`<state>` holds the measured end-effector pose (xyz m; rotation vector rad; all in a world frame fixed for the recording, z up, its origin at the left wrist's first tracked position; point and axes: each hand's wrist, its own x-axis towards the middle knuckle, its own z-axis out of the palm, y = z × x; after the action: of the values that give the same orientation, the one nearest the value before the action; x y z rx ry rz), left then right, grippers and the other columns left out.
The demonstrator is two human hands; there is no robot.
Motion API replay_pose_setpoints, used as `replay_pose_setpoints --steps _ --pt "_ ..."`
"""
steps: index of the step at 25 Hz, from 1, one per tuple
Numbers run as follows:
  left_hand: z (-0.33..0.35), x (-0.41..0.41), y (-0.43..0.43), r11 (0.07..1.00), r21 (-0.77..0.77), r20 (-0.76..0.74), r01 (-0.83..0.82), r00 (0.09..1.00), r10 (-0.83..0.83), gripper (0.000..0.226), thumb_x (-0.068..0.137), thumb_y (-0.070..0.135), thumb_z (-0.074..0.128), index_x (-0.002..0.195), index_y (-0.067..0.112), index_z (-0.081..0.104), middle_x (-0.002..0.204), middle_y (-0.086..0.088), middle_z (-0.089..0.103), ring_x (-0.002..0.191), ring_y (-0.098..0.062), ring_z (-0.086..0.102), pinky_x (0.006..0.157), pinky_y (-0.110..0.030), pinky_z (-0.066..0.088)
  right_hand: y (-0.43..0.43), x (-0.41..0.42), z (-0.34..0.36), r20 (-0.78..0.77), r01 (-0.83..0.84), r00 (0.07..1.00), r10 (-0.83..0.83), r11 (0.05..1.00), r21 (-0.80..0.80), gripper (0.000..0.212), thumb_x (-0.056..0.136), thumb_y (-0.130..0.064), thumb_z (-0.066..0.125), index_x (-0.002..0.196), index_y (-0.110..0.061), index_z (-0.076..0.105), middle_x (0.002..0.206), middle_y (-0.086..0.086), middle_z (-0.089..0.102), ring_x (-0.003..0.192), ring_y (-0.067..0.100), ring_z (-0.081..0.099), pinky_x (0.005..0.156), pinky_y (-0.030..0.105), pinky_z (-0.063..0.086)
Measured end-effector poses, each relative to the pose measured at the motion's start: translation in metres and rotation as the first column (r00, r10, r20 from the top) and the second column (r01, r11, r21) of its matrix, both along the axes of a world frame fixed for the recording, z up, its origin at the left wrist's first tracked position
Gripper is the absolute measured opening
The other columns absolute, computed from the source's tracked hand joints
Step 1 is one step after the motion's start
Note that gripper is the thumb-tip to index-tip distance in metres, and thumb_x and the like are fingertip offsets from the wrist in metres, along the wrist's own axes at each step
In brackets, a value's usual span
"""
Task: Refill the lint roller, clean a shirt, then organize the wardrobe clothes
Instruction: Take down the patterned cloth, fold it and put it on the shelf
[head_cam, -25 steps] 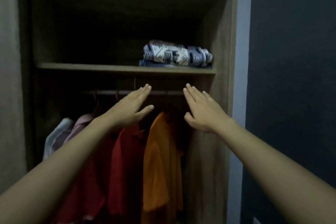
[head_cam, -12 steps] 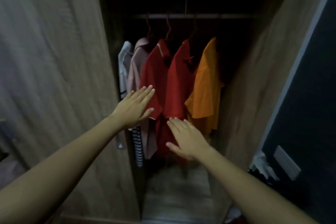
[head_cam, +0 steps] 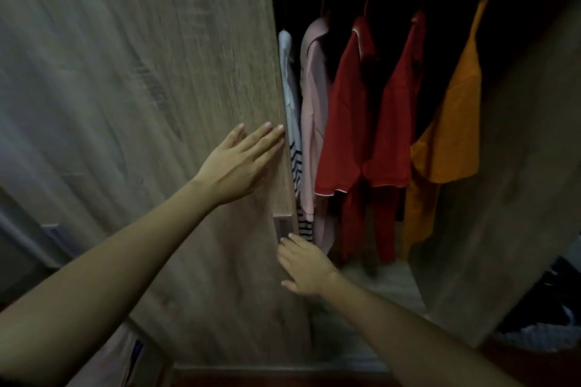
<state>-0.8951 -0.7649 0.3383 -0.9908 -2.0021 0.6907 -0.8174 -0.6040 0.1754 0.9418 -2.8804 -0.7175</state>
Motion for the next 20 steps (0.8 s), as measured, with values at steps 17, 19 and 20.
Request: replay_pose_setpoints --steps 17,19,20 --pt "0.005 -0.034 0.066 0.961 -0.067 -0.115 0.27 0.954 -0.276 0.059 0.092 0.035 0.034 0.146 0.013 0.031 0.155 -0.004 0.027 0.143 -0.018 0.022 0.115 -0.045 0.009 0.064 -0.025 0.002 -0.162 -0.091 0.967 0.197 0.86 0.502 0.047 0.094 -0.028 0.04 0.138 -0.011 0.04 0.135 0.004 0.039 0.123 0.021 0.037 0.112 0.037 0.024" --pt "0.003 -0.03 0.1 0.952 -0.045 -0.118 0.303 0.945 -0.307 0.057 0.094 0.038 0.036 0.146 0.013 0.033 0.154 -0.004 0.029 0.143 -0.017 0.022 0.115 -0.045 0.01 0.096 -0.017 -0.001 -0.17 -0.059 0.971 0.167 0.86 0.507 0.049 0.093 -0.03 0.042 0.138 -0.011 0.038 0.139 0.006 0.036 0.126 0.023 0.035 0.113 0.038 0.022" --pt "0.002 -0.028 0.119 0.947 -0.039 -0.116 0.318 0.94 -0.321 0.057 0.095 0.039 0.037 0.146 0.013 0.034 0.154 -0.003 0.03 0.143 -0.017 0.023 0.114 -0.044 0.012 0.113 -0.012 -0.001 -0.173 -0.04 0.974 0.149 0.859 0.511 0.049 0.093 -0.03 0.043 0.138 -0.011 0.039 0.14 0.007 0.036 0.127 0.023 0.034 0.114 0.039 0.021"
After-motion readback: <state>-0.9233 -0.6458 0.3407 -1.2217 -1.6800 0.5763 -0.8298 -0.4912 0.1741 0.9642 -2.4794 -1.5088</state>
